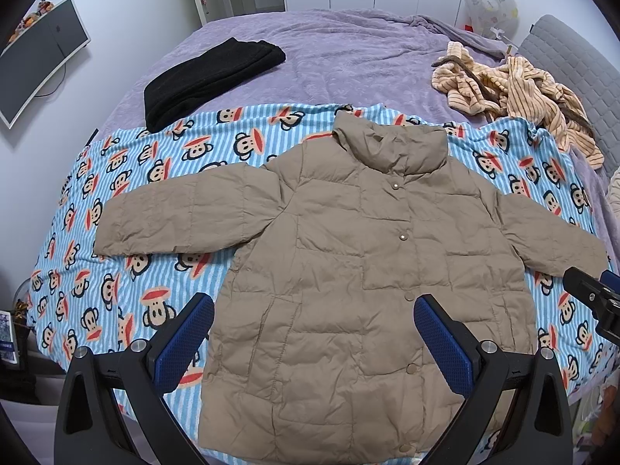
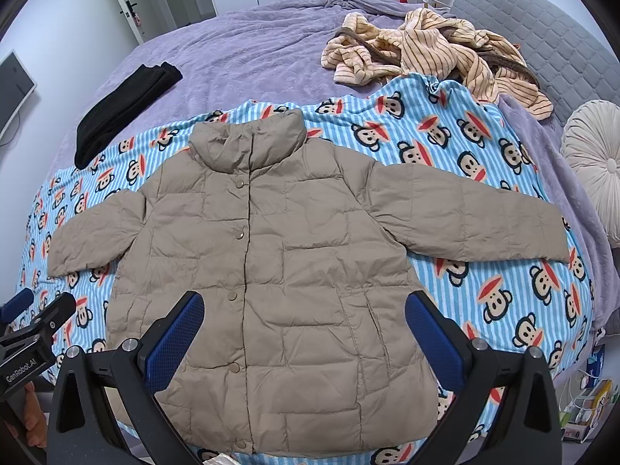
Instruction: Fold large clothes
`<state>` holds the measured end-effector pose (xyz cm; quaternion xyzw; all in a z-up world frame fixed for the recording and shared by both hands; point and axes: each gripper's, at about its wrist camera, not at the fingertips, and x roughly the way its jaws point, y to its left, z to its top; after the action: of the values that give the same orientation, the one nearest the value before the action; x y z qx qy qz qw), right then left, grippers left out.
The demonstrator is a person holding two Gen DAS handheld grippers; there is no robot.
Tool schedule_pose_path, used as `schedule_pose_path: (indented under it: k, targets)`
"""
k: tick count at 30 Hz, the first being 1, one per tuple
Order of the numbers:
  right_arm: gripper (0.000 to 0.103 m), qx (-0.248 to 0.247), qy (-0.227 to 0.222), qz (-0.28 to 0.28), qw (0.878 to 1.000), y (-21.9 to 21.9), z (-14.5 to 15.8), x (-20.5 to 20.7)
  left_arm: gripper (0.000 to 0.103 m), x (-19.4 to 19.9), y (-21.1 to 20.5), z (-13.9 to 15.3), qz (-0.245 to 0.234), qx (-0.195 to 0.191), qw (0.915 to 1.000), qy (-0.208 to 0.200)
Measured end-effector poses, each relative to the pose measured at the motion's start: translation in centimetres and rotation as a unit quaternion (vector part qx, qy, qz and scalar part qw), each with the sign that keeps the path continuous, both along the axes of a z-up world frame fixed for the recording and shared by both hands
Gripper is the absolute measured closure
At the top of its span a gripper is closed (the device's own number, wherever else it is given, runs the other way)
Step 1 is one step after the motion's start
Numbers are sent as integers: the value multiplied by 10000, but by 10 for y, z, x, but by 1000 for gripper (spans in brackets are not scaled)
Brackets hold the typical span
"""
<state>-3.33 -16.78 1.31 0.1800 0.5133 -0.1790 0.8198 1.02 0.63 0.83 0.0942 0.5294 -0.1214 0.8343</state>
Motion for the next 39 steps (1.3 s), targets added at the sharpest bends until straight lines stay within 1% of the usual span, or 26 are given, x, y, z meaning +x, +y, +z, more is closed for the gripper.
schedule_pose_path:
  k: [39]
  targets:
    - [0, 25, 0, -6, 10000, 2, 0, 3, 0, 1, -2, 1, -2, 18, 10000, 11]
